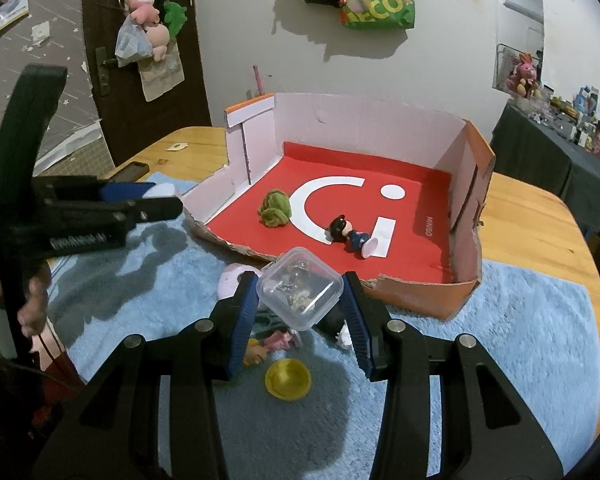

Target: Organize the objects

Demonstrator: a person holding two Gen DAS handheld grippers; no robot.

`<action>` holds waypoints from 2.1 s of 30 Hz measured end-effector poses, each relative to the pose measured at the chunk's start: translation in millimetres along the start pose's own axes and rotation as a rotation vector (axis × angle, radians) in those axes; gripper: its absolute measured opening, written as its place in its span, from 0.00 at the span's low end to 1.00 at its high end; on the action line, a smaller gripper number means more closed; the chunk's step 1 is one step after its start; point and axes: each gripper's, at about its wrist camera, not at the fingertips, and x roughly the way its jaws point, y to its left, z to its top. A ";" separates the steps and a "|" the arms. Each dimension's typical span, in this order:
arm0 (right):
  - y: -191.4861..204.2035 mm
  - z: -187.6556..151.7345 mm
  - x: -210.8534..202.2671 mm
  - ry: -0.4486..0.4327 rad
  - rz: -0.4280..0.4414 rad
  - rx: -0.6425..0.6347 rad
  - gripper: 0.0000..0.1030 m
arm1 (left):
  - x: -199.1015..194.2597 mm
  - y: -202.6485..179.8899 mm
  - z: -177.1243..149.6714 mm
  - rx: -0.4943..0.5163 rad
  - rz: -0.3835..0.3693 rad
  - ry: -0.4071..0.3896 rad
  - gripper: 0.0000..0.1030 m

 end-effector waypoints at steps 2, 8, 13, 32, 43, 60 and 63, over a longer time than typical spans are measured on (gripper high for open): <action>0.9 1.0 -0.9 -0.004 0.001 -0.002 0.39 | -0.7 -1.7 2.2 -0.002 -0.024 -0.003 0.41; 0.1 3.6 -2.2 -0.008 -0.001 -0.001 0.39 | 6.0 -20.0 3.8 0.032 -0.064 0.013 0.41; -1.9 5.8 -1.8 -0.007 0.001 0.003 0.39 | 11.3 -32.8 8.1 0.054 -0.091 0.022 0.41; -14.9 21.7 11.9 0.003 -0.006 0.004 0.39 | 39.5 -43.1 28.3 0.064 -0.128 0.073 0.41; -26.7 34.7 27.9 0.041 0.017 0.005 0.39 | 61.7 -41.6 35.0 0.061 -0.130 0.132 0.41; -42.7 44.8 70.2 0.188 0.071 0.026 0.39 | 98.8 -40.1 37.3 0.067 -0.131 0.244 0.41; -43.2 44.5 77.2 0.217 0.082 0.025 0.39 | 103.6 -39.3 37.6 0.066 -0.136 0.260 0.41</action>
